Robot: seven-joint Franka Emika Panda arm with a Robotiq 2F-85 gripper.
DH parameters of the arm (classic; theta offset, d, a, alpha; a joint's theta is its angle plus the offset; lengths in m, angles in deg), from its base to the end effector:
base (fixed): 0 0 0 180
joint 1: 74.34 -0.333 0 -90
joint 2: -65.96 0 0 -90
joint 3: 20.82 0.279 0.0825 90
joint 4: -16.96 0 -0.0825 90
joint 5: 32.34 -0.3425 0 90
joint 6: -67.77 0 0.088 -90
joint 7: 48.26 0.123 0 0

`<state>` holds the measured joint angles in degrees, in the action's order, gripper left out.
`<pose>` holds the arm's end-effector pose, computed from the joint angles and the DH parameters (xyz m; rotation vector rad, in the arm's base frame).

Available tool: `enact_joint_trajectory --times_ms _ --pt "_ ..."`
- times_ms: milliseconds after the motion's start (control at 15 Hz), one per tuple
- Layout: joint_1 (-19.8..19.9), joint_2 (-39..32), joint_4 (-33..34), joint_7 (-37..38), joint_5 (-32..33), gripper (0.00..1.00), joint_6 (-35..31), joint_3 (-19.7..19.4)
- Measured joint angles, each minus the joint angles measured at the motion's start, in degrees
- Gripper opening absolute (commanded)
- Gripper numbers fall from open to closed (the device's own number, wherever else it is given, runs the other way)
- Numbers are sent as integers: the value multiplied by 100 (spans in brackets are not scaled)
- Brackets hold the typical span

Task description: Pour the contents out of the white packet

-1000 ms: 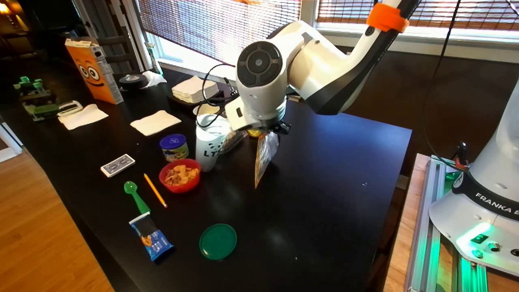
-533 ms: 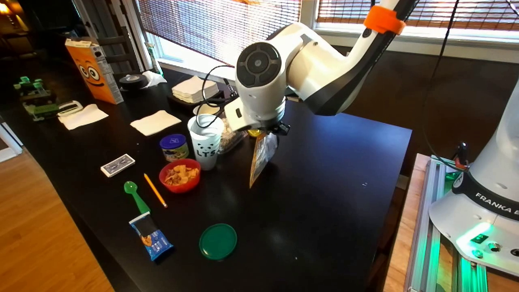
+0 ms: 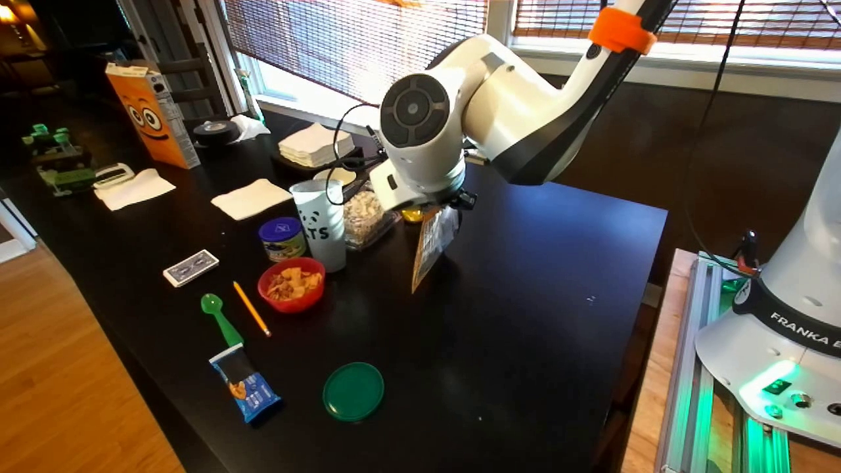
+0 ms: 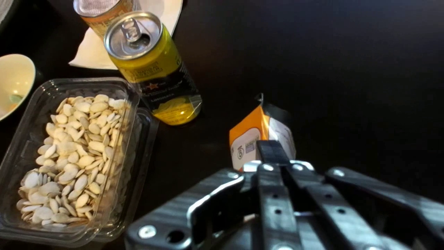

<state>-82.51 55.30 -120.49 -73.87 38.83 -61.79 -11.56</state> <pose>0.4401 0.1021 0.2140 1.5244 1.8150 -0.3871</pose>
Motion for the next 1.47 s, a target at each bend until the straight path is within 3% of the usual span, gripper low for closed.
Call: enact_joint_trajectory --times_ms 667,1067,1333,1400,1467 --pt "-77 43 -80 -999 -213 0 1593 161" --pt "-205 -1 -84 -1130 -213 0 1543 360" --pt "-255 -19 -91 -1162 -254 0 1081 499" --pt "-257 -33 -105 -1182 -261 6 957 526" --pt "-260 -48 -125 -1184 -261 27 856 548"
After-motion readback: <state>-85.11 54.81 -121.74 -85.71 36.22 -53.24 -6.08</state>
